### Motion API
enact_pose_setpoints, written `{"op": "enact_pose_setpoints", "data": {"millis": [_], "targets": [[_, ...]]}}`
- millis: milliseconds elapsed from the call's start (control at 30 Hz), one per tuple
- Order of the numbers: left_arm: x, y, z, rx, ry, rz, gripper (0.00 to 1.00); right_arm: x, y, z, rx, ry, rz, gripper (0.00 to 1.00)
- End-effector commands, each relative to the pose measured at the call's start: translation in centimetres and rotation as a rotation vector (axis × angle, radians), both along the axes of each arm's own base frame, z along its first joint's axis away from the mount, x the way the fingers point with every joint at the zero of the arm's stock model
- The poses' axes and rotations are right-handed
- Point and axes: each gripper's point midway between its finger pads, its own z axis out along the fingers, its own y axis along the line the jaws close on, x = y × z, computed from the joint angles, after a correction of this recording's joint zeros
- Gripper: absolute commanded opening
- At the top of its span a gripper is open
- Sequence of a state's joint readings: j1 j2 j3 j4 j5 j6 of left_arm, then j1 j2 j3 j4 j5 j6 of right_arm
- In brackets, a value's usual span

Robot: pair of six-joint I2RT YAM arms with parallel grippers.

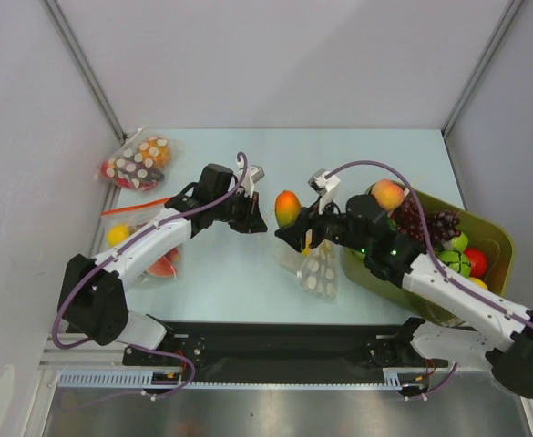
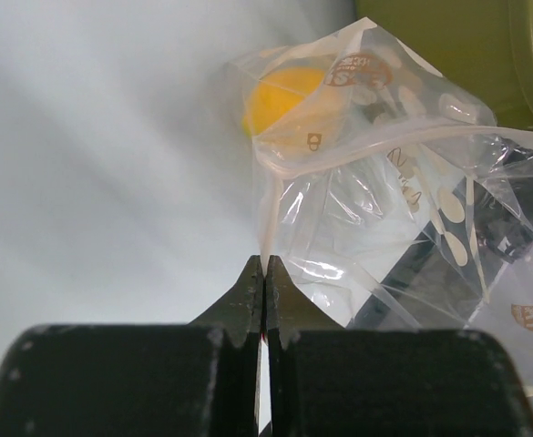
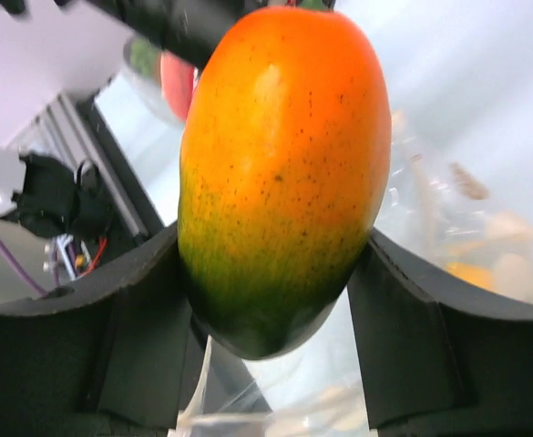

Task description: Open the zip-top bag and remove the fake food

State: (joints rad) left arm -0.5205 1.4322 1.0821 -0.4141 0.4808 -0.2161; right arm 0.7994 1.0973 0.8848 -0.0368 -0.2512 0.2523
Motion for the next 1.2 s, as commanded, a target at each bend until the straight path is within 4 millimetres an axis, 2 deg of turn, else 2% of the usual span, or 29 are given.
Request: {"op": "enact_pose_setpoints", "data": {"millis": [0, 67, 100, 233, 267, 333, 367, 433, 467, 567, 633, 733, 900, 1067, 1167], "targets": [[0.4, 0.2, 1.1, -0.006, -0.046, -0.004, 0.00, 1.5, -2.1, 7.1, 0.178, -0.192, -0.151, 0.53], [0.4, 0.2, 1.2, -0.005, -0.049, -0.005, 0.00, 1.5, -3.0, 8.0, 0.186, -0.220, -0.178, 0.54], [0.4, 0.3, 1.4, -0.007, -0.055, -0.002, 0.00, 1.6, -3.7, 9.2, 0.194, -0.241, -0.202, 0.54], [0.8, 0.9, 2.2, -0.007, -0.085, 0.020, 0.00, 3.5, -7.2, 8.8, 0.065, -0.239, -0.358, 0.53], [0.9, 1.2, 2.3, -0.006, -0.093, 0.030, 0.00, 4.3, -9.1, 7.5, 0.003, -0.199, -0.421, 0.53], [1.1, 1.6, 2.9, -0.012, -0.108, 0.043, 0.00, 5.2, -11.8, 7.8, -0.031, -0.176, -0.522, 0.53], [1.1, 1.7, 3.0, -0.014, -0.112, 0.047, 0.00, 6.1, -14.9, 6.6, -0.084, -0.125, -0.627, 0.52], [1.2, 2.0, 3.6, -0.022, -0.127, 0.056, 0.00, 6.3, -18.4, 7.0, -0.106, -0.107, -0.740, 0.52], [1.1, 2.1, 3.8, -0.026, -0.130, 0.056, 0.01, 6.4, -21.7, 6.1, -0.157, -0.071, -0.843, 0.52], [1.1, 2.2, 4.3, -0.033, -0.144, 0.057, 0.00, 5.7, -26.5, 5.6, -0.201, -0.012, -0.979, 0.52], [0.9, 2.1, 4.6, -0.042, -0.149, 0.050, 0.00, 5.2, -27.0, 4.8, -0.191, 0.031, -0.975, 0.52], [0.7, 1.9, 4.9, -0.057, -0.148, 0.040, 0.00, 4.9, -26.0, 3.8, -0.146, 0.087, -0.927, 0.52], [0.4, 1.9, 5.2, -0.067, -0.152, 0.036, 0.00, 4.5, -23.3, 1.3, -0.065, 0.208, -0.829, 0.50], [0.4, 1.8, 5.1, -0.070, -0.148, 0.033, 0.00, 3.7, -21.4, -1.5, -0.038, 0.303, -0.777, 0.50], [0.3, 1.8, 5.2, -0.072, -0.147, 0.033, 0.00, 3.3, -20.5, -2.5, -0.039, 0.324, -0.765, 0.50]]}}
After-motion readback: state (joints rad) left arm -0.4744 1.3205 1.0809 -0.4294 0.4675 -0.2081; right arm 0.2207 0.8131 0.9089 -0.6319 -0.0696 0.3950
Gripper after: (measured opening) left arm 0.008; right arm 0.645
